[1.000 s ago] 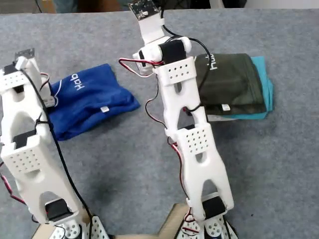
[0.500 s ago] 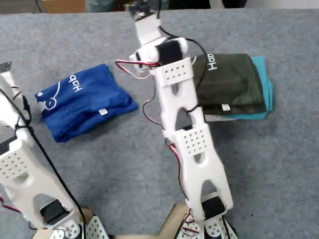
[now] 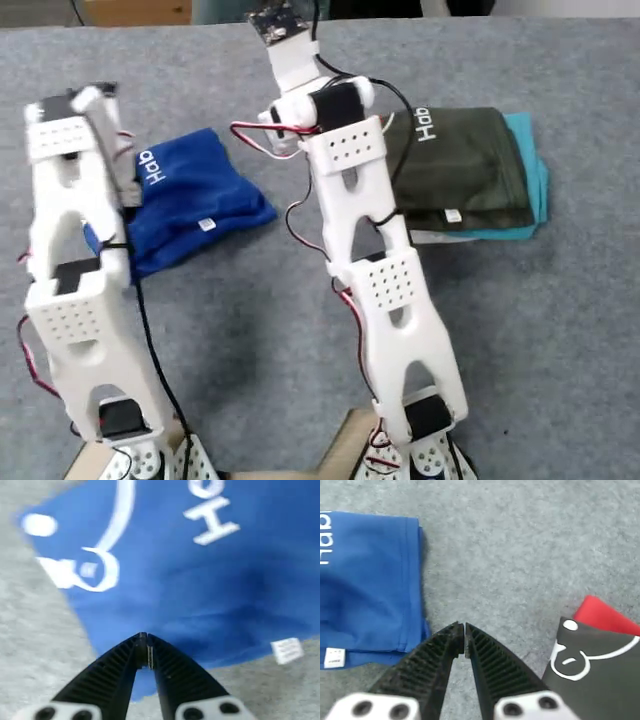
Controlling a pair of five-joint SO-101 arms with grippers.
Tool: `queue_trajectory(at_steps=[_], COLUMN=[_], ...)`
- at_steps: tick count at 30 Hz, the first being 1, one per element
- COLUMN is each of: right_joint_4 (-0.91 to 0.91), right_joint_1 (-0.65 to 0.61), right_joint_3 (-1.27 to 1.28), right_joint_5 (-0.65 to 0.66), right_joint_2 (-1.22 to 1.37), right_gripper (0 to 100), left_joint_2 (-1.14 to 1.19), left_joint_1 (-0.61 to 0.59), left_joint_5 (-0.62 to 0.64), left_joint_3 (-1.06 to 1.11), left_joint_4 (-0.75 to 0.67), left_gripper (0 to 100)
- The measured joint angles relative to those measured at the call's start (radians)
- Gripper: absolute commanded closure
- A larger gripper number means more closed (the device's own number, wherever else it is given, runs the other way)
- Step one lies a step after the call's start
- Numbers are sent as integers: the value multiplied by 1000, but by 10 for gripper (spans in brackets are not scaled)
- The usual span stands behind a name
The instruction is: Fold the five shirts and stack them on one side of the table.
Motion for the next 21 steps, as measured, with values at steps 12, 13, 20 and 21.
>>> queue_trajectory(at_steps=[12, 13, 20, 21], right_joint_4=[0, 0, 0, 0], right_joint_1=[2, 2, 2, -5], right_joint_3=[0, 0, 0, 0], right_joint_5=[0, 0, 0, 0], right_joint_2=[0, 0, 0, 0], right_gripper=[984, 984, 984, 984], left_joint_2=[17, 17, -3, -5], left_joint_1=[-218, -239, -284, -279], left_joint_5=[-86, -106, -176, -176], left_joint_3=[238, 253, 330, 318], left_joint_4=[-97, -98, -106, -106], left_gripper=[971, 971, 971, 971])
